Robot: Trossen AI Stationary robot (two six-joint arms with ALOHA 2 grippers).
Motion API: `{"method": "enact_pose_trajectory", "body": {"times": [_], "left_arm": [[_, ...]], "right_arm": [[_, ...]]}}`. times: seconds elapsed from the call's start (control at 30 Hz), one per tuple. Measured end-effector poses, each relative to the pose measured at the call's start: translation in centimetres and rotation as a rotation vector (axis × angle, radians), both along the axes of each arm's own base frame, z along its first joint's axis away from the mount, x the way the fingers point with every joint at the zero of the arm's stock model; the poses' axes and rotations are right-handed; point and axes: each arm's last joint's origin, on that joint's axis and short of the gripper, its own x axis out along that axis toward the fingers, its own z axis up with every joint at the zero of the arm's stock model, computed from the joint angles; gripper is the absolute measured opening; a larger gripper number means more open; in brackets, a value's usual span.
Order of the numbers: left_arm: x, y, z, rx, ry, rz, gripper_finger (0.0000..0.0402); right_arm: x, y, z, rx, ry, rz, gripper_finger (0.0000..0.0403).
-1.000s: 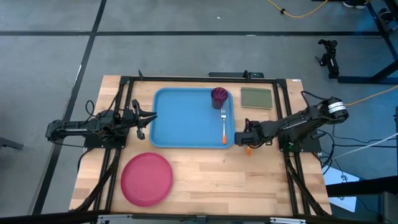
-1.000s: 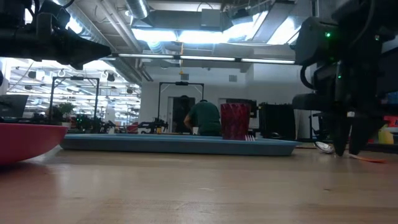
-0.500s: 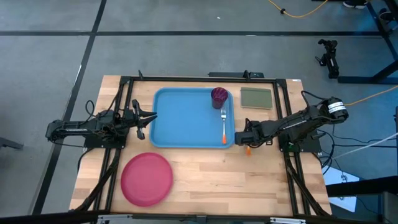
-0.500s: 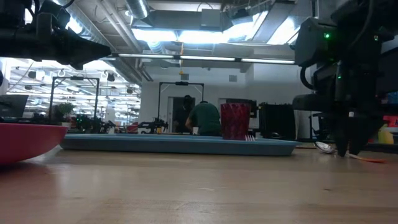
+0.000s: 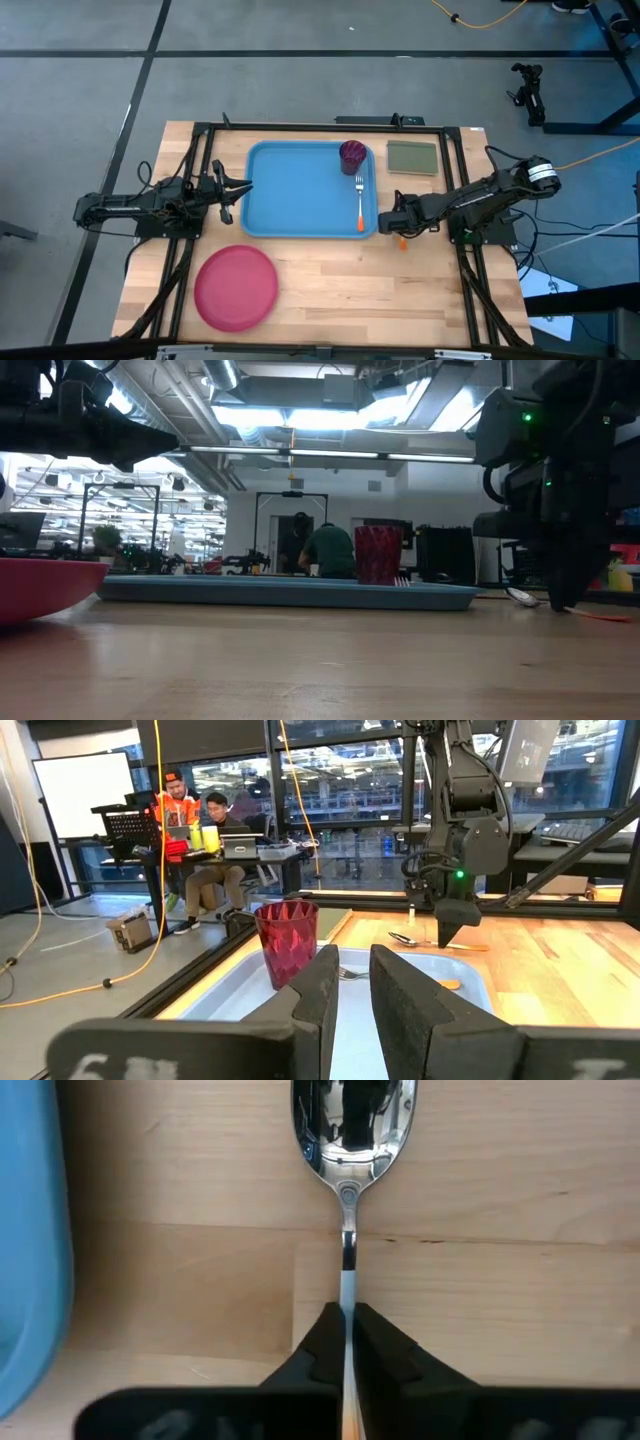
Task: Pick and place plate/cup/fork/spoon on tray
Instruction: Put the orange spoon to the left of the orange fork on the blue tray
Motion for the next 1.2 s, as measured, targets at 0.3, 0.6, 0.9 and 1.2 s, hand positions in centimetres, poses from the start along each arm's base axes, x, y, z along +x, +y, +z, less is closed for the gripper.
{"method": "enact_pose_trajectory", "body": {"times": [0.3, 0.6, 0.9, 1.2], "left_arm": [[0.0, 0.0, 0.0, 0.000, 0.000, 0.000, 0.0055], [0.0, 0.0, 0.0, 0.000, 0.000, 0.000, 0.0055], [0.0, 0.0, 0.0, 0.000, 0.001, 0.000, 0.0055], [0.0, 0.0, 0.0, 0.000, 0.001, 0.000, 0.0055]], "right_arm": [[1.4, 0.2, 1.8, -0.075, -0.027, 0.054, 0.0012], [4.0, 1.0, 5.4, -0.140, -0.149, 0.131, 0.0012], [9.8, -1.5, 6.5, -0.168, -0.179, 0.198, 0.0012], [15.8, -5.1, 4.4, -0.103, -0.122, 0.242, 0.0013]]}}
